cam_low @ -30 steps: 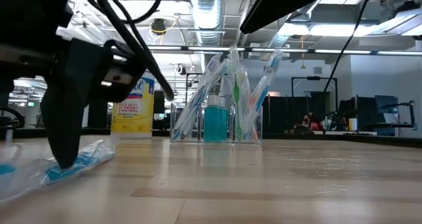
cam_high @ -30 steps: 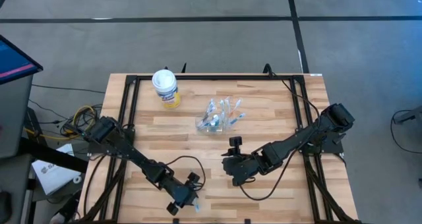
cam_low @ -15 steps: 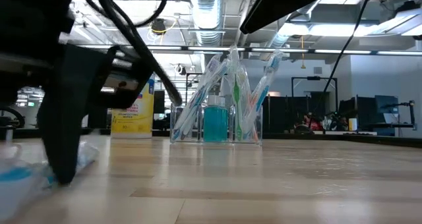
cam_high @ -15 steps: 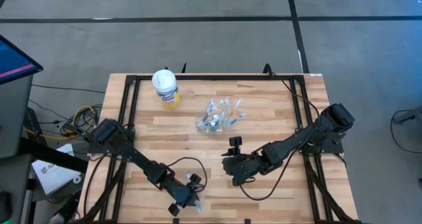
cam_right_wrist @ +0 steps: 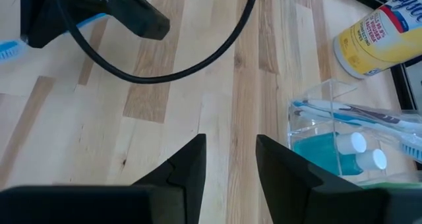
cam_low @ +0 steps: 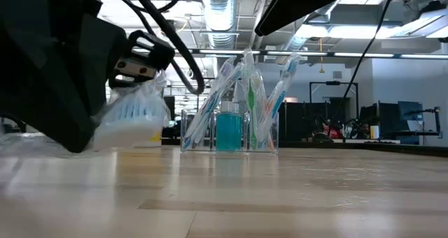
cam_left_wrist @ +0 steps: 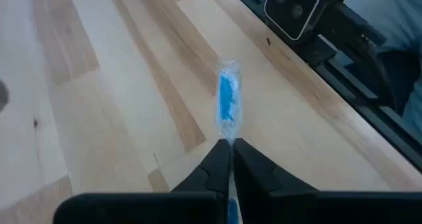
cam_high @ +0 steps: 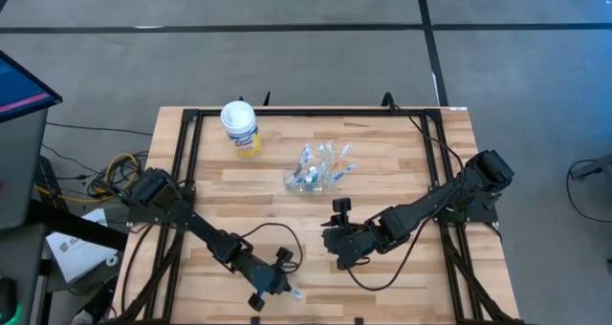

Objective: Pick & Place toothbrushing station
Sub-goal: Put the blue toothbrush into the transparent organizer

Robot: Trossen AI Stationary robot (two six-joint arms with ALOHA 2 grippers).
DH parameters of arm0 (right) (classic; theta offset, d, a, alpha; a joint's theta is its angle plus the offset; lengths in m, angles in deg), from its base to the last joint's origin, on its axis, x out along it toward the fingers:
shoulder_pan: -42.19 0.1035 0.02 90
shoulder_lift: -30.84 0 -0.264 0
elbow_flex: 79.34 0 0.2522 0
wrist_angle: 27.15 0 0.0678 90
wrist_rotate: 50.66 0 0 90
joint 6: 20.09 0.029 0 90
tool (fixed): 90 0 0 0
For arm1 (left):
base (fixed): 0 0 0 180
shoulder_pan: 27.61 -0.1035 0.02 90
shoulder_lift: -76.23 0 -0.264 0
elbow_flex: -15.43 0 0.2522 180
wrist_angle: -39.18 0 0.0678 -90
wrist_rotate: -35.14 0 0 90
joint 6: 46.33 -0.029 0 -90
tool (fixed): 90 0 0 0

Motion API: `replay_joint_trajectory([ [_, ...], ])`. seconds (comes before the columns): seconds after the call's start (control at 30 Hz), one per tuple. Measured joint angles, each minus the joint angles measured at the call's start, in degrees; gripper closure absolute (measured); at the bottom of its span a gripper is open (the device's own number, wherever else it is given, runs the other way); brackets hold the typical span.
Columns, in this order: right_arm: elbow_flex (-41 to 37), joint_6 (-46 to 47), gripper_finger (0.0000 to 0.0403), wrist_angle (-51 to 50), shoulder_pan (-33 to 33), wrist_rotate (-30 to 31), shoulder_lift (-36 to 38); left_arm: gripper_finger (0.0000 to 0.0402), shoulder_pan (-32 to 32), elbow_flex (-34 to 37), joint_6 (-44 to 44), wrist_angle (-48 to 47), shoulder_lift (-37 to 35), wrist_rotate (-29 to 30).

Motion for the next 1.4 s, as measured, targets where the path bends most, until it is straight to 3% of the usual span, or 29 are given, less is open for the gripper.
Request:
replay_joint_trajectory([
  [0.23, 0.0, 1.26, 0.0281, -0.02, 0.0, -0.02, 0.0, 0.04, -1.16, -0.01, 5.33, 0.04, -0.78, 1.27],
  [0.63, 0.0, 1.32, 0.0281, -0.04, 0.0, 0.0, 0.0, 0.0401, -1.31, 0.0, 8.1, 2.49, -0.78, 13.0],
  [0.83, -0.01, 2.33, 0.0281, -0.04, 0.05, 0.04, 0.0, 0.0401, -1.33, 0.76, 7.76, 5.87, -0.82, 16.01],
  [1.07, -0.02, 2.76, 0.028, -0.09, 0.05, 0.05, 0.0, 0.0401, -1.61, 8.7, 7.05, 12.73, -7.64, 21.3],
  [1.4, -0.02, 2.76, 0.028, 0.09, -0.43, 0.09, 0.0, 0.0401, -2.16, 23.46, 0.77, 34.8, -20.89, 30.52],
])
